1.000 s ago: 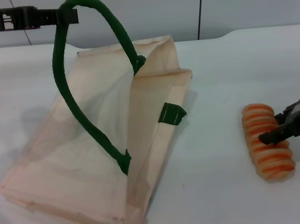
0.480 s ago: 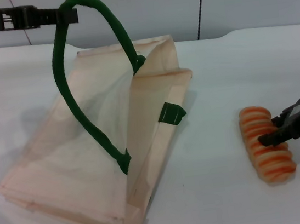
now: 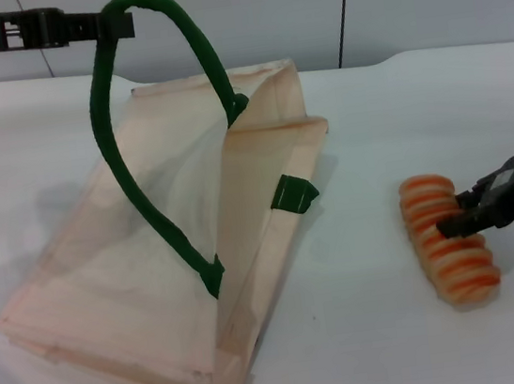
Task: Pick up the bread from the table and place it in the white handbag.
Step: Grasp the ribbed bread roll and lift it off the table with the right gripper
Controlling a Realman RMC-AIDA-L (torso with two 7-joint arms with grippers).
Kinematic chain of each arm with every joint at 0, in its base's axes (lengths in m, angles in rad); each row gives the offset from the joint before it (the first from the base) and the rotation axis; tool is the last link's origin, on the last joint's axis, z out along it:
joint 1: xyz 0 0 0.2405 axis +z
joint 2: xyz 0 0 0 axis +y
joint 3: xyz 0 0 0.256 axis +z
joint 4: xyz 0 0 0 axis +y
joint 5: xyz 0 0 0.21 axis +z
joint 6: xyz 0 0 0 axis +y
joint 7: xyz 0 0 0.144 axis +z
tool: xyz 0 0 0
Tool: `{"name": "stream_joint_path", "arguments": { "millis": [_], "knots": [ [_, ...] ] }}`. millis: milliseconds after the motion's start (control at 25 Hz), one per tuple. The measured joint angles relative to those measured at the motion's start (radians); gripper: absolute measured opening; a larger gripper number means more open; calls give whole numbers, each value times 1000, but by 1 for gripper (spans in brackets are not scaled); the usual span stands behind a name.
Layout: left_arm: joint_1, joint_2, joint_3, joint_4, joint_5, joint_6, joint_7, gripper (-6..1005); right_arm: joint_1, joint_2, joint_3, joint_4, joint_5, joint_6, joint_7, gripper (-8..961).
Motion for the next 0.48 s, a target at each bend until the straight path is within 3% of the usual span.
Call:
{"name": "stream_joint_path", "arguments": {
  "millis": [280,480],
  "knots": [
    [1,0,0,0,0,0,0,117,-2,-6,33,-4,42,5,-18,526],
    [2,0,0,0,1,1,0,117,-10,-24,61,-5,88,37,-38,479]
  ]
}}
